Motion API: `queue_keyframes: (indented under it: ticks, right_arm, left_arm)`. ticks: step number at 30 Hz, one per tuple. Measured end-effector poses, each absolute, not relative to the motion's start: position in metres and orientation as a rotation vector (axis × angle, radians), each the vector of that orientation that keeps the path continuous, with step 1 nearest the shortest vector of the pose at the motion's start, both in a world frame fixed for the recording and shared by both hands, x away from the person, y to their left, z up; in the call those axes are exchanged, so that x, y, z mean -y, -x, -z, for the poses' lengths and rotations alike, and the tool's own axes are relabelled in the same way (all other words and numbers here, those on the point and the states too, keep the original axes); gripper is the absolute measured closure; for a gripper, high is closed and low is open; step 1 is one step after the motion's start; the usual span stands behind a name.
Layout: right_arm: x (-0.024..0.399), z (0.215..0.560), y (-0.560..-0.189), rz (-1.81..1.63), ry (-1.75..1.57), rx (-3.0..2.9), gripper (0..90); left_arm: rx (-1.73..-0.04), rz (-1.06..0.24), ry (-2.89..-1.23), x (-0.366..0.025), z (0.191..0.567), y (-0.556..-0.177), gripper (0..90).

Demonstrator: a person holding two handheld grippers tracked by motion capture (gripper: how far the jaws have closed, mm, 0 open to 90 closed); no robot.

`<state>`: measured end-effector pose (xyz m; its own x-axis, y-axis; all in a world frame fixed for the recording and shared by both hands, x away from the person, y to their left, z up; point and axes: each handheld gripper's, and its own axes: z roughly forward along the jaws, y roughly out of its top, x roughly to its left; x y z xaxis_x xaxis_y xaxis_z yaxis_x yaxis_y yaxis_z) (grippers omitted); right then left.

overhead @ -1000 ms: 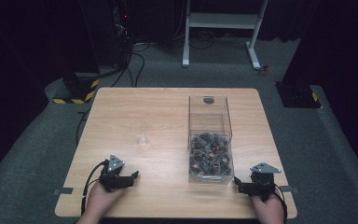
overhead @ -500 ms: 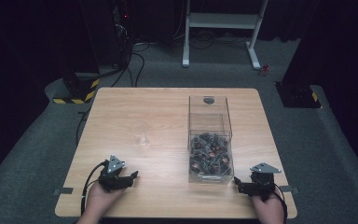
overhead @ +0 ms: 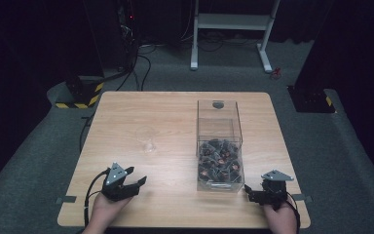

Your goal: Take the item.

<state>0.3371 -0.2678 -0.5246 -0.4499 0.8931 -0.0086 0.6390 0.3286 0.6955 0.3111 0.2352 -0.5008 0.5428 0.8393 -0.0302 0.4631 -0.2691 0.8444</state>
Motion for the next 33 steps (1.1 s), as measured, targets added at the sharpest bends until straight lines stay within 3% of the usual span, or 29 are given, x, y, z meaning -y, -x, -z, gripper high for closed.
queue_keyframes:
  ticks: [1, 2, 24, 33]
  right_arm:
    - [0.268, 0.525, -0.337, -0.888, -1.354, -2.209, 7.8]
    - [0.268, 0.525, -0.337, -0.888, -1.353, -2.21, 7.8]
    - [0.267, 0.524, -0.337, -0.89, -1.352, -2.217, 7.8]
    - [0.267, 0.524, -0.337, -0.891, -1.351, -2.218, 7.8]
  left_arm:
    - [-1.101, -0.529, -1.819, -0.228, 0.501, -0.31, 34.8]
    - [-1.058, -0.553, -1.909, -0.232, 0.498, -0.31, 34.9]
    - [-0.933, -0.53, -1.909, -0.194, 0.466, -0.304, 35.6]
    - [-0.894, -0.549, -1.889, -0.178, 0.449, -0.309, 30.9]
